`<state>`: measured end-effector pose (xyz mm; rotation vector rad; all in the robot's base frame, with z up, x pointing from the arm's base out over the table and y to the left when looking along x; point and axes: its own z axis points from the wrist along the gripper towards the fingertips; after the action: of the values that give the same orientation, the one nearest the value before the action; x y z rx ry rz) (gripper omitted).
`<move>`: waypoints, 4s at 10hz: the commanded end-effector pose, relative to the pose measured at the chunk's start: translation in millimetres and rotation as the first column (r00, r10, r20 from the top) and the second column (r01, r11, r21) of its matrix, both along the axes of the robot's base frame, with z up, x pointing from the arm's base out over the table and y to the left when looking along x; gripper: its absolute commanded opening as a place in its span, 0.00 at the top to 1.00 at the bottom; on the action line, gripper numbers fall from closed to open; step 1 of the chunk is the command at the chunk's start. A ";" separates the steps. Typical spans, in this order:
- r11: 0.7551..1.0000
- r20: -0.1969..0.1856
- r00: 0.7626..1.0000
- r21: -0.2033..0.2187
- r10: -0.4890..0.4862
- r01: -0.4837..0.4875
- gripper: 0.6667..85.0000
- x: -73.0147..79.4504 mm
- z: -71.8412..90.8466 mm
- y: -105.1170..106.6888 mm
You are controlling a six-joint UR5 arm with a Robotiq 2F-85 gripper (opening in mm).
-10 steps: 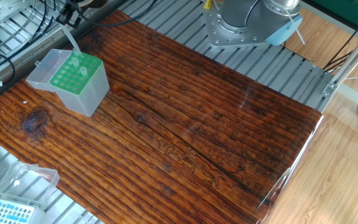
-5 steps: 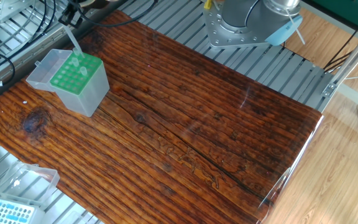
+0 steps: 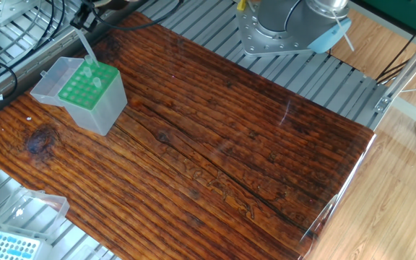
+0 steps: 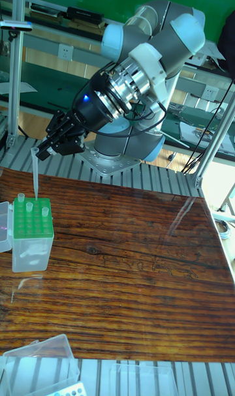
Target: Insert a large pipette tip into the holder for large pipette tips
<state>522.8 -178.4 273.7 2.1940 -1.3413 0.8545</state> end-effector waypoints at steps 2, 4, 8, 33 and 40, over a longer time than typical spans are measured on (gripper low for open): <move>0.999 0.025 0.999 0.028 -0.030 0.029 1.00 -7.3 -7.0 -3.1; 0.999 0.022 0.999 0.030 -0.036 0.035 1.00 -9.3 -8.6 -3.7; 0.998 0.017 0.998 0.035 -0.055 0.054 1.00 -14.5 -11.1 -5.2; 0.984 0.048 0.983 0.012 -0.178 0.178 1.00 -24.1 -12.8 -0.9; 0.983 0.051 0.982 0.010 -0.181 0.181 1.00 -24.4 -14.0 -1.7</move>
<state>499.0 -180.6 262.0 2.0249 -1.5286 0.8504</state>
